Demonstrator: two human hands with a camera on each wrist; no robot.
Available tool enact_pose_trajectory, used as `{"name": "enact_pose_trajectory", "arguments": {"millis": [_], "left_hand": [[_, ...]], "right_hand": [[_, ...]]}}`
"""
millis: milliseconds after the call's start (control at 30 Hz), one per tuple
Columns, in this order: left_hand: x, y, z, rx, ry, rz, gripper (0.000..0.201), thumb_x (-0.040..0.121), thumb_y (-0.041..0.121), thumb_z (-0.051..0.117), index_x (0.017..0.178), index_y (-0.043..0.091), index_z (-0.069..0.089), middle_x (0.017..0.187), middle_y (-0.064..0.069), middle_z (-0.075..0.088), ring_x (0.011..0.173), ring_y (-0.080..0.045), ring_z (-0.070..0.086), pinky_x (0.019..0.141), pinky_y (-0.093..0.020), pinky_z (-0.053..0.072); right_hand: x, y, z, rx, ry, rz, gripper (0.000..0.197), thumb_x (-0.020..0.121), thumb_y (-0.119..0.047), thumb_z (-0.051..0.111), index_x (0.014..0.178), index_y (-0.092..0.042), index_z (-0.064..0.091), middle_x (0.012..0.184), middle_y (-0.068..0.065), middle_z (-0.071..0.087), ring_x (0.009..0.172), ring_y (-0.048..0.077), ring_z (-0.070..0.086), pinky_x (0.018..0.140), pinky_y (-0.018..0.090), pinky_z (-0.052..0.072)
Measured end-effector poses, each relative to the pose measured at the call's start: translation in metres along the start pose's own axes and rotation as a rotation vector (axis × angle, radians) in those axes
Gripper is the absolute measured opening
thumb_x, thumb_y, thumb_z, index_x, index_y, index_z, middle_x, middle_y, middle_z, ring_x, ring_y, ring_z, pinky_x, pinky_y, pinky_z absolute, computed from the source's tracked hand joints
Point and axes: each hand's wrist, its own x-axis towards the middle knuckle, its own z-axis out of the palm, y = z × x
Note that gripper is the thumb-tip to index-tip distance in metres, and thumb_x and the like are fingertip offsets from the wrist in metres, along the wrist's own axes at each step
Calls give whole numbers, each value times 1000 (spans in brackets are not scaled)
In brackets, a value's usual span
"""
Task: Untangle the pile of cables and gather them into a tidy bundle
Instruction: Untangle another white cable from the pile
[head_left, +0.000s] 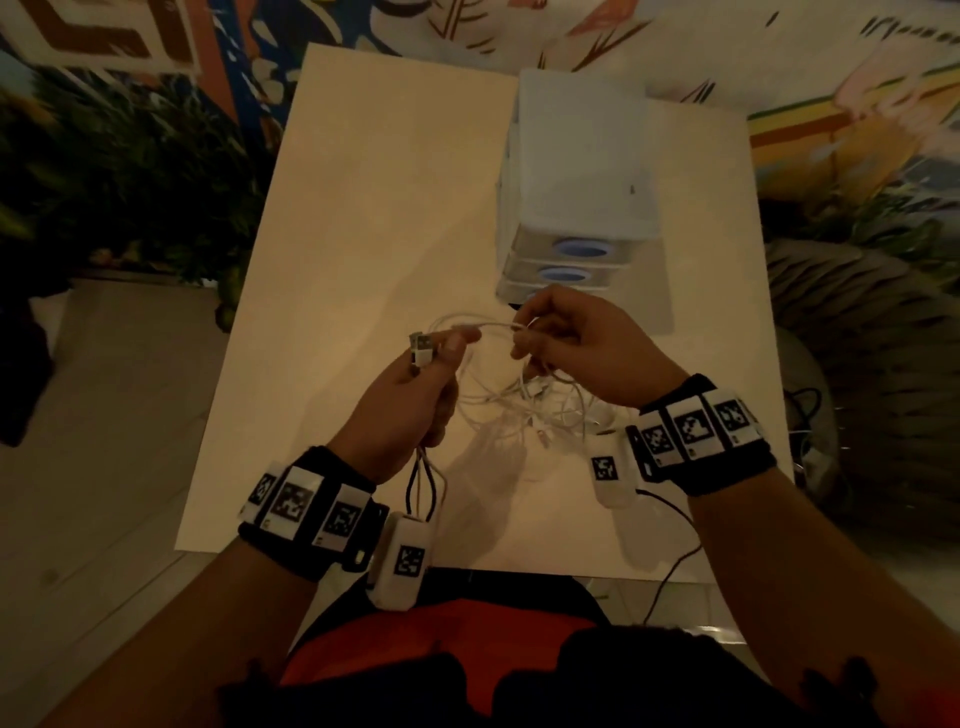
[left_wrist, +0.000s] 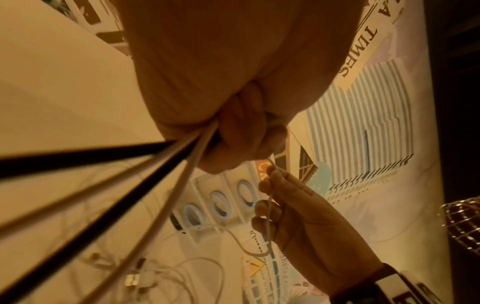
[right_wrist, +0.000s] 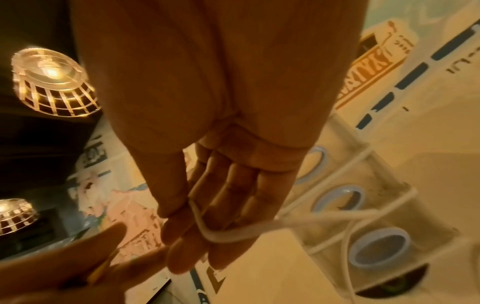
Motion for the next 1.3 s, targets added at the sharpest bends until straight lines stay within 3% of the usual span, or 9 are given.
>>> {"name": "enact_pose_trajectory", "arguments": {"millis": [133, 267, 400, 567, 733, 933, 1067, 1167, 1300], "left_hand": [[-2, 19, 22, -64, -35, 40, 33, 106, 38, 46, 125, 19, 66, 63, 2, 45, 51, -11, 25, 48, -26, 20], [-1, 32, 34, -78, 103, 154, 26, 108, 29, 45, 102, 11, 63, 66, 3, 43, 48, -9, 27, 46, -25, 23], [-2, 42, 34, -128, 188, 251, 27, 108, 31, 44, 91, 17, 60, 72, 6, 48, 47, -7, 26, 42, -21, 25], [-8, 48, 34, -180, 224, 334, 29, 108, 34, 43, 87, 20, 56, 74, 5, 48, 44, -7, 23, 41, -21, 24], [-13, 50, 41, -170, 243, 345, 31, 108, 36, 44, 84, 20, 56, 75, 4, 48, 46, -9, 21, 44, -24, 18], [-17, 44, 57, -24, 305, 373, 40, 107, 37, 47, 71, 24, 58, 79, -16, 40, 42, -10, 21, 44, -24, 20], [-21, 43, 68, 151, 225, 371, 28, 106, 35, 50, 88, 21, 67, 81, -16, 54, 46, -10, 28, 47, -26, 24], [-26, 49, 86, 347, 157, 428, 14, 102, 29, 58, 108, 24, 70, 78, 4, 65, 46, -2, 45, 49, -17, 36], [-25, 52, 111, 472, 53, 472, 17, 99, 15, 63, 110, 28, 66, 84, 2, 70, 60, 2, 63, 57, -8, 44]], "right_hand": [[-15, -16, 4, -15, -84, -68, 12, 95, -19, 69, 104, -21, 62, 90, 0, 77, 79, 19, 75, 79, 48, 62], [-23, -3, 5, -48, -113, -99, 9, 96, -23, 68, 104, -22, 64, 89, 1, 76, 81, 17, 74, 81, 41, 61], [-34, 37, -17, -456, -122, -110, 11, 97, -35, 63, 103, -27, 67, 94, -10, 74, 89, 7, 68, 86, 33, 54], [-51, 85, -49, -549, 176, -164, 10, 97, -22, 64, 104, -21, 71, 102, -4, 72, 97, 18, 63, 87, 28, 43], [-56, 90, -67, -409, 362, -86, 9, 99, -25, 62, 105, -22, 69, 96, -11, 72, 91, 10, 68, 86, 27, 52], [-56, 51, -79, -259, 479, -241, 19, 95, -32, 55, 108, -23, 66, 93, -7, 73, 87, 14, 71, 83, 43, 57], [-61, 10, -88, -284, 492, -422, 13, 99, -18, 63, 111, -17, 67, 98, -8, 72, 87, 6, 68, 80, 28, 56], [-67, -22, -87, -298, 408, -513, 13, 100, -19, 62, 111, -14, 67, 95, -20, 67, 87, 0, 67, 77, 16, 51], [-67, -48, -75, -319, 294, -570, 12, 100, -20, 62, 109, -16, 68, 96, -14, 71, 87, 4, 68, 75, 18, 51]]}}
